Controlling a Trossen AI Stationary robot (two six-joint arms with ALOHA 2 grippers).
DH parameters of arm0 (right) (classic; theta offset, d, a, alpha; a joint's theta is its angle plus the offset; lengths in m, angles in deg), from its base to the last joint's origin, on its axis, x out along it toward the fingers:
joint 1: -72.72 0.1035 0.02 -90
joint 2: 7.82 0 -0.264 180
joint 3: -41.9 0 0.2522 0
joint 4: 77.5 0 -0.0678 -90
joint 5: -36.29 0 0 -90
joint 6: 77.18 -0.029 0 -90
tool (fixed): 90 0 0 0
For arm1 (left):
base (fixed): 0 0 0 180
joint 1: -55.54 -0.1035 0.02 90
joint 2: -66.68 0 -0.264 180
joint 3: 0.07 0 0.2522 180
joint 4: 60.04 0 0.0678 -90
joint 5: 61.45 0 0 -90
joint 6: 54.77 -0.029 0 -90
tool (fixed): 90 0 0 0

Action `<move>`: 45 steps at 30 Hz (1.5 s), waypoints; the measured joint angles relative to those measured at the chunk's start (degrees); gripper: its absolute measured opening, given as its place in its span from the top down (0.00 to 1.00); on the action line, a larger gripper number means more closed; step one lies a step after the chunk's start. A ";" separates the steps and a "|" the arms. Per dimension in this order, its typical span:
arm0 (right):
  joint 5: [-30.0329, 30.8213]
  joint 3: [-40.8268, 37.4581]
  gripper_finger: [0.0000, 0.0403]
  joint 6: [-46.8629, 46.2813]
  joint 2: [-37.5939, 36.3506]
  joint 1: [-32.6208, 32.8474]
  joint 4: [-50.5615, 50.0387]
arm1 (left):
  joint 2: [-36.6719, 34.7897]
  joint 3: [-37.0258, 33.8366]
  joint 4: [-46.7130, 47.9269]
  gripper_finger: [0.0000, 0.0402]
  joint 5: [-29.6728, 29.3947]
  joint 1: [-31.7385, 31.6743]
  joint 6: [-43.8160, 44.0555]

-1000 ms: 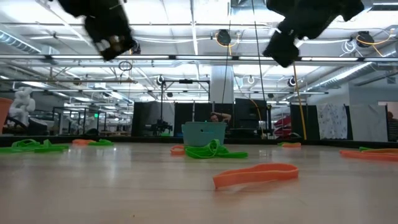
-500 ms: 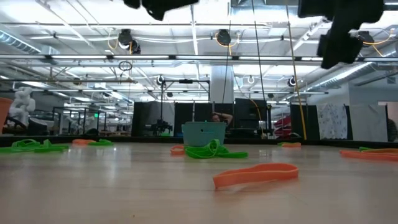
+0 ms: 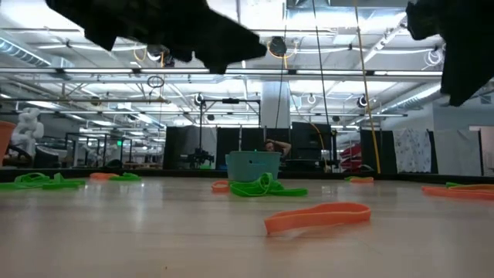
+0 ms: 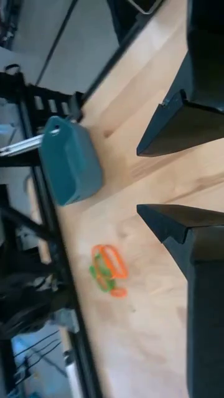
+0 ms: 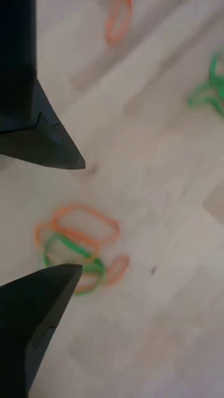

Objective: Sort rubber bands into baskets
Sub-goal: Put the orange rubber band into the orange bin

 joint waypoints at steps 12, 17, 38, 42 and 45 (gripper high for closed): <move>0.45 0.00 0.37 -3.96 12.88 -2.62 3.15 | 2.79 0.00 -1.15 0.64 1.89 3.82 0.02; -4.41 0.00 0.37 -6.71 18.36 -4.40 3.71 | 2.79 0.00 -1.01 0.64 1.89 5.19 0.04; -5.42 -7.43 0.47 -4.90 20.56 -8.37 18.05 | 2.79 0.04 -5.52 0.64 1.82 3.15 -0.42; -5.24 -9.14 0.56 -4.77 20.54 -8.35 22.67 | 2.79 0.04 -8.32 0.64 1.80 1.82 -0.44; -4.67 -11.05 0.60 -4.86 20.22 -8.28 24.08 | 2.79 0.07 -9.72 0.64 1.64 1.16 -0.44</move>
